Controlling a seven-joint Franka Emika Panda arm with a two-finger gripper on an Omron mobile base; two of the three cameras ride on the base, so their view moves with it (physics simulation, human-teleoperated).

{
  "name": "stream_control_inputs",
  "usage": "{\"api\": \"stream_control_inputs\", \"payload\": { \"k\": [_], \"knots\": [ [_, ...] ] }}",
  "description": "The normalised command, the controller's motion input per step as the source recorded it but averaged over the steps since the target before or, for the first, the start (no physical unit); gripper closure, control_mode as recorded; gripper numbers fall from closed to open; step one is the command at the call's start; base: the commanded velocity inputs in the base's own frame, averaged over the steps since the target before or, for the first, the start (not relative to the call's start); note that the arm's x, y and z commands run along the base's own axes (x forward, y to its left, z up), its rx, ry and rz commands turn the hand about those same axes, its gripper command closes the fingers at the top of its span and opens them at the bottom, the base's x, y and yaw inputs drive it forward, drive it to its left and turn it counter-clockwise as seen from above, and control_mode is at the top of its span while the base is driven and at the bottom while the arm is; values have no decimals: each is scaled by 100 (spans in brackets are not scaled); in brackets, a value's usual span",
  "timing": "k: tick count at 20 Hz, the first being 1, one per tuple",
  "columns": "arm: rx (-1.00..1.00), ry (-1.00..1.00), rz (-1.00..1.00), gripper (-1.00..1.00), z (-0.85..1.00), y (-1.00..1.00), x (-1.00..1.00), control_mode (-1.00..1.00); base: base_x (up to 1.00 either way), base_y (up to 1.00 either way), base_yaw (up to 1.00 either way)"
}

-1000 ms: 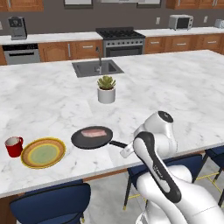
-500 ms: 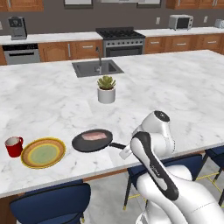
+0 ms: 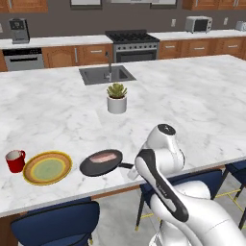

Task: Pick up the pan with the steak in it and place it on the dining table. Then place the steak on the plate.

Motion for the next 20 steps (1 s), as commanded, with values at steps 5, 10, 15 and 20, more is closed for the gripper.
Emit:
{"api": "stream_control_inputs", "payload": {
  "k": [5, 10, 15, 20],
  "knots": [
    [5, -7, 0, 100, -65, -1, 12, -100, 0, 0, 0],
    [8, -7, 0, 100, -68, -8, 39, -100, 0, 0, 0],
    [4, -4, 0, 100, -73, -9, 55, -100, 0, 0, 0],
    [1, -6, 0, 100, -83, 0, 44, -100, 0, 0, 0]
  ]
}}
